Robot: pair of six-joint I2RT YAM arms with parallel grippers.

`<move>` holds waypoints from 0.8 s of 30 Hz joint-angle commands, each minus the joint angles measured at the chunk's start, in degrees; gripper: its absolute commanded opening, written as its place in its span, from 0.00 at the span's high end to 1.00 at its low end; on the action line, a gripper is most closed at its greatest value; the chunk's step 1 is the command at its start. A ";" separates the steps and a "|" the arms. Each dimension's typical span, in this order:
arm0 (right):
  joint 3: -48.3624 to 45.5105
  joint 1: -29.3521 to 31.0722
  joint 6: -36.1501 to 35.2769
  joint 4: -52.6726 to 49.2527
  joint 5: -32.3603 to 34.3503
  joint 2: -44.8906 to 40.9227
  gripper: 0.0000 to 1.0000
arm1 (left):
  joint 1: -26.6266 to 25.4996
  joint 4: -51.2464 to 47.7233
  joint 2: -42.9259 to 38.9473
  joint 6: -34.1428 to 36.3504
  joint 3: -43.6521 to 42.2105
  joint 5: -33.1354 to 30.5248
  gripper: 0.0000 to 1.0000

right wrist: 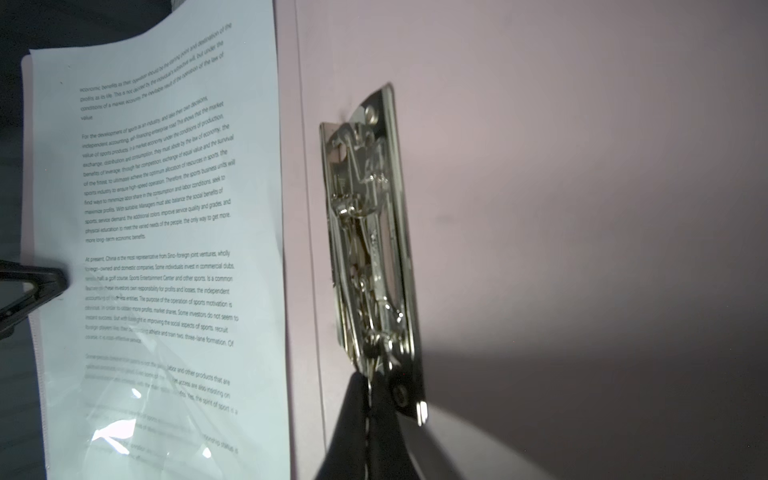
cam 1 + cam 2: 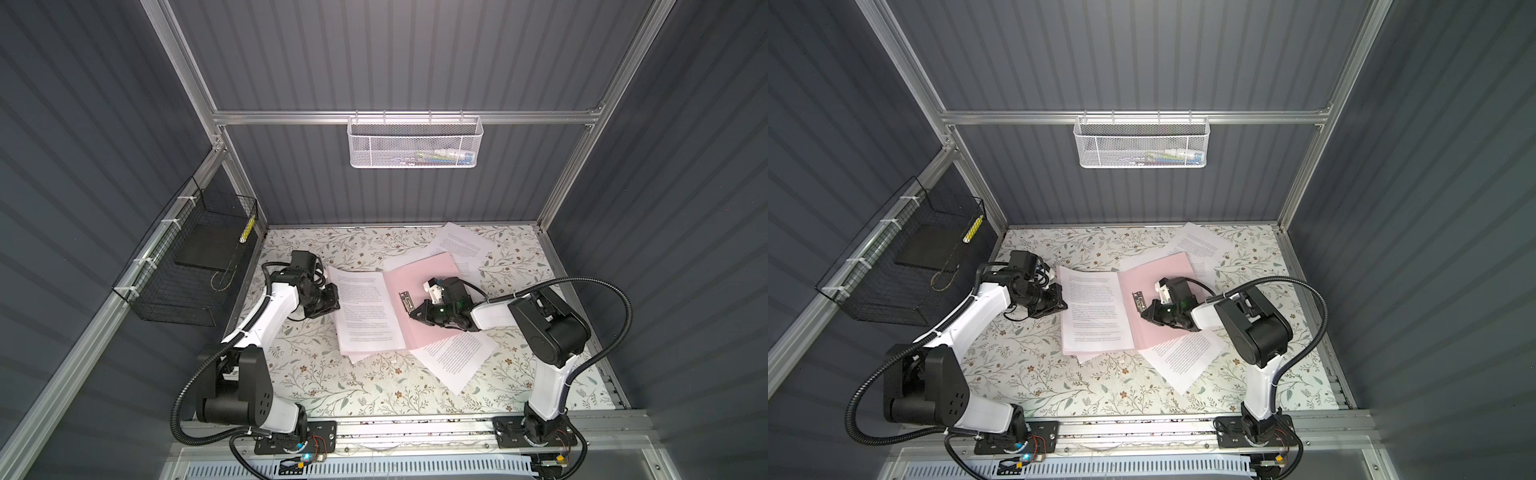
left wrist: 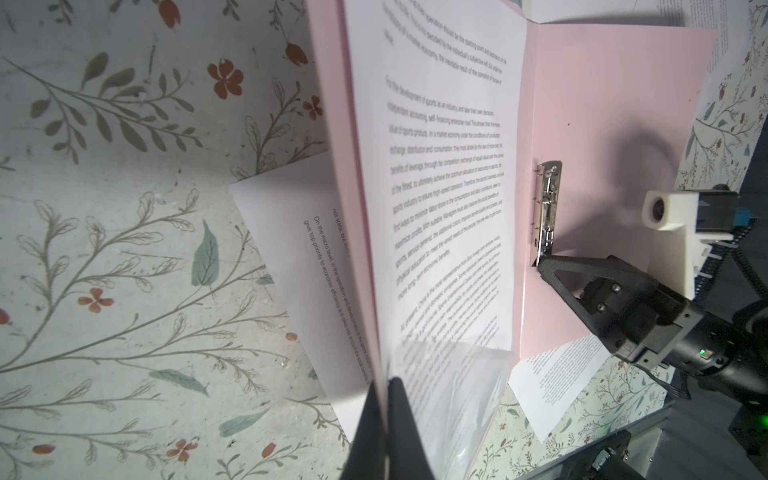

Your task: Put the files into the folder

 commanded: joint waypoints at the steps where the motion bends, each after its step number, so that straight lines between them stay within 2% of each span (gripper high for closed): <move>1: -5.38 -2.97 0.81 -13.15 15.59 2.70 1.00 | 0.59 -5.08 0.52 1.99 0.97 -5.29 1.00; 4: -6.82 -3.38 1.94 -7.13 6.43 -0.77 1.00 | 0.59 -4.89 0.81 2.02 0.71 -4.56 1.00; 8: -3.35 -1.50 1.46 -8.36 -0.50 -4.90 1.00 | 0.59 -3.49 1.09 1.68 -0.02 -2.64 1.00; 12: -1.78 -1.18 3.92 -6.81 -4.73 -9.36 0.99 | 0.59 -3.16 1.49 1.66 -0.17 -2.33 1.00; 16: -0.32 -1.17 4.11 -3.73 -9.29 -12.94 0.61 | 0.59 -2.92 1.43 1.65 -0.04 -1.83 1.00; 17: -0.39 -1.22 3.34 -3.92 -8.75 -14.25 0.56 | 0.59 -3.13 1.50 1.82 0.07 -1.94 1.00; 19: -0.62 -1.36 1.61 -5.65 -7.65 -16.28 0.50 | 0.59 -3.06 1.36 1.84 0.11 -1.58 1.00; 24: -2.00 -2.04 -2.21 -12.75 -4.31 -20.88 0.43 | 0.59 -2.58 1.18 1.77 0.49 0.17 1.00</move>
